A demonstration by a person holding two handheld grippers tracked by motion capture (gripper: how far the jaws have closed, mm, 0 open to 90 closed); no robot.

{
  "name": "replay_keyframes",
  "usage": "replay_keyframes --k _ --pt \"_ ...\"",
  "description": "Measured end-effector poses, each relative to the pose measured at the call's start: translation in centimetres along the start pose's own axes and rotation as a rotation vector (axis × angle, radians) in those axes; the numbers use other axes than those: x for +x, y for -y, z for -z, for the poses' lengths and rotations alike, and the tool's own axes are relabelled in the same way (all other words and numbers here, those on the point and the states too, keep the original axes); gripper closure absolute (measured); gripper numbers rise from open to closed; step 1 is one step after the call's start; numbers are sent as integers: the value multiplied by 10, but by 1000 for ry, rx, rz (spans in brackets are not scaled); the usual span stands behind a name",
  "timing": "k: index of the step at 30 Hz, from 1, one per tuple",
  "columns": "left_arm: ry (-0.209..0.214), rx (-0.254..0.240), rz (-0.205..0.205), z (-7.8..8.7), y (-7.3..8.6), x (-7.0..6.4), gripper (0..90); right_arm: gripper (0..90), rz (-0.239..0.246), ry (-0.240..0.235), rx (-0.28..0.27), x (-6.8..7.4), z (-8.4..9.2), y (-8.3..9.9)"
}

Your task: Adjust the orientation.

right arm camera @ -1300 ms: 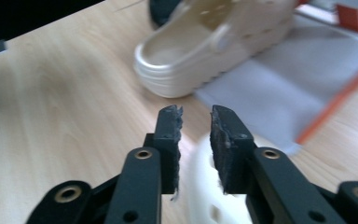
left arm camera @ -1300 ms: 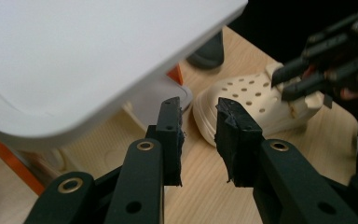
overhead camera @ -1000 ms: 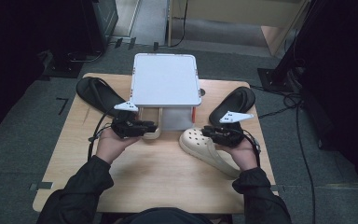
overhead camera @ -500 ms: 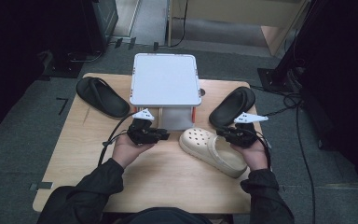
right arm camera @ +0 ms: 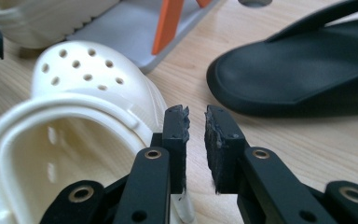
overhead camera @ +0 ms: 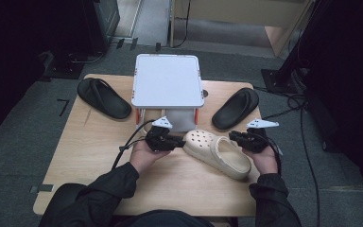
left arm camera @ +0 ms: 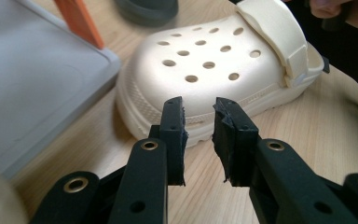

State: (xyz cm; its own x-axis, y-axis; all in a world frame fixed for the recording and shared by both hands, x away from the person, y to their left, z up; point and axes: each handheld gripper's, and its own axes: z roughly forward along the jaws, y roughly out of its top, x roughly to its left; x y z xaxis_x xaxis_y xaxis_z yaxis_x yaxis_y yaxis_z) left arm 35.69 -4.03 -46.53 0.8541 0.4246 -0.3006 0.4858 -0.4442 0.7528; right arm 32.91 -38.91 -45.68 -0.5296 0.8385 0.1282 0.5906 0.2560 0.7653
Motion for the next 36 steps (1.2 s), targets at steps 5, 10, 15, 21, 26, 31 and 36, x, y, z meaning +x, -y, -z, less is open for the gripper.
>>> replay_keyframes --k 5,10,15,21,26,31,36 --pt "5 15 -3 -11 3 -4 735 795 20 10 35 -1 -6 2" --pt "7 16 0 -22 7 -8 737 822 4 -1 32 2 -8 3" --pt "12 7 3 -27 11 -8 748 849 -25 -2 26 4 -8 4" --pt "-19 7 -5 -25 11 -8 746 899 -14 -26 51 9 -7 4" --pt "-14 2 14 -24 10 -2 743 900 -1 -43 63 15 -6 5" --pt "-28 -1 17 -22 10 0 734 900 -6 -58 73 21 -4 7" --pt "-45 -4 34 -20 9 5 723 900 3 -94 87 33 -3 11"
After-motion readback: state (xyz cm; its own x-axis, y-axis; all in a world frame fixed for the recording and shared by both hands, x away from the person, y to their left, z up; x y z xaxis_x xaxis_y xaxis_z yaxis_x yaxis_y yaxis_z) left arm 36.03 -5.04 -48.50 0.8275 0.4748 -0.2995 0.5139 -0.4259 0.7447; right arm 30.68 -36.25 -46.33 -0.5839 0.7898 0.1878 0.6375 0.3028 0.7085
